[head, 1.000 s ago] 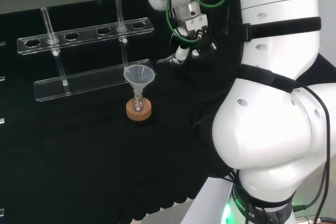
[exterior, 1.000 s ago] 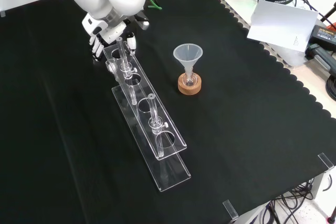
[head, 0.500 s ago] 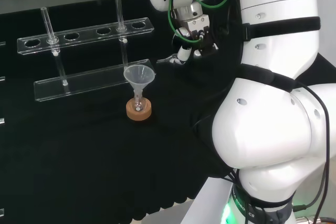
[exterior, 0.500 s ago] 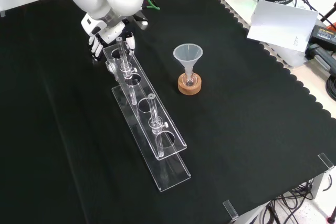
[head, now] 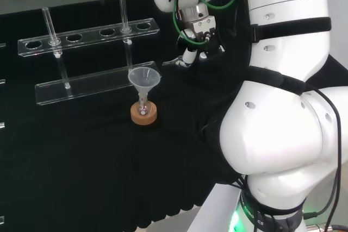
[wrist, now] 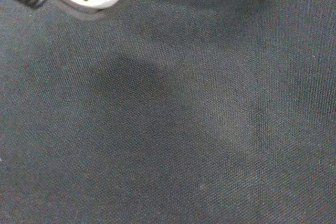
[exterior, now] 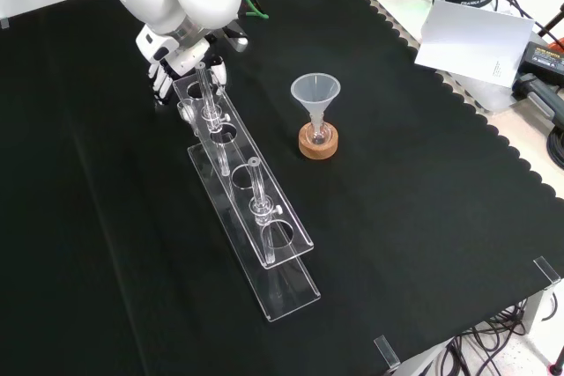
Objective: Pick up the weighing funnel.
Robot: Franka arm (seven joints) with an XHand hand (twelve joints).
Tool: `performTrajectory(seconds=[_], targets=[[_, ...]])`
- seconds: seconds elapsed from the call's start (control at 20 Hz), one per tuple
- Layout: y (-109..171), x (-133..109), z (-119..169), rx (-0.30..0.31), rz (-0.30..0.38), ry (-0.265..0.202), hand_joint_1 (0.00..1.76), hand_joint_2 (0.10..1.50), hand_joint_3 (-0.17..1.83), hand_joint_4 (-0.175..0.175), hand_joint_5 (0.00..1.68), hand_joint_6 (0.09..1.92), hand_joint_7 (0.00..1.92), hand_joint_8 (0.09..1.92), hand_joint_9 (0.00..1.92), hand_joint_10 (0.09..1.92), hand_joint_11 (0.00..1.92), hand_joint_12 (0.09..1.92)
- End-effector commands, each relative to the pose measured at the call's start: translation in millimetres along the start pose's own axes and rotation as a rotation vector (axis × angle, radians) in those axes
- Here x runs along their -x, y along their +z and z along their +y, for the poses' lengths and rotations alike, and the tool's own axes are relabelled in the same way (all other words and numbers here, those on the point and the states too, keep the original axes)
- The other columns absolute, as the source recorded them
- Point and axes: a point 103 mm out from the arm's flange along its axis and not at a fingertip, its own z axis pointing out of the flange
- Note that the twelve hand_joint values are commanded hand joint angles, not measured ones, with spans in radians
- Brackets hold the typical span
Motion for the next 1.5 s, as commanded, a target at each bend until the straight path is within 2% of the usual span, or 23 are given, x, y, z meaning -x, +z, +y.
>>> performTrajectory(seconds=[0.05, 0.65, 0.85, 1.15, 1.25, 1.35, 1.5], targets=[[0.8, -1.8, 2.3, -0.005, -0.005, -0.002, 0.90, 0.61, 0.53, -0.021, 0.59, 0.09, 0.42, 0.66, 0.72, 0.52, 0.44, 1.29], [3.0, -6.6, 3.3, 0.005, -0.001, -0.001, 0.90, 0.62, 0.54, -0.019, 0.61, 0.09, 0.42, 0.66, 0.73, 0.52, 0.45, 1.29], [4.5, -5.7, 5.1, 0.001, 0.005, -0.003, 0.90, 0.62, 0.54, -0.005, 0.72, 0.12, 0.42, 0.66, 0.73, 0.52, 0.45, 1.29], [5.8, -7.2, 6.5, -0.004, 0.000, -0.003, 0.89, 0.63, 0.55, -0.001, 0.76, 0.15, 0.43, 0.66, 0.74, 0.52, 0.46, 1.29], [6.8, -7.4, 8.3, -0.012, -0.002, -0.004, 0.89, 0.63, 0.55, 0.000, 0.75, 0.20, 0.43, 0.65, 0.74, 0.51, 0.46, 1.28], [7.5, -7.8, 8.7, -0.009, -0.005, -0.004, 0.89, 0.63, 0.55, 0.008, 0.75, 0.33, 0.44, 0.65, 0.75, 0.50, 0.47, 1.28], [7.7, -8.1, 9.1, 0.004, -0.009, 0.000, 0.89, 0.64, 0.55, 0.051, 0.86, 0.54, 0.45, 0.65, 0.76, 0.50, 0.47, 1.28]])
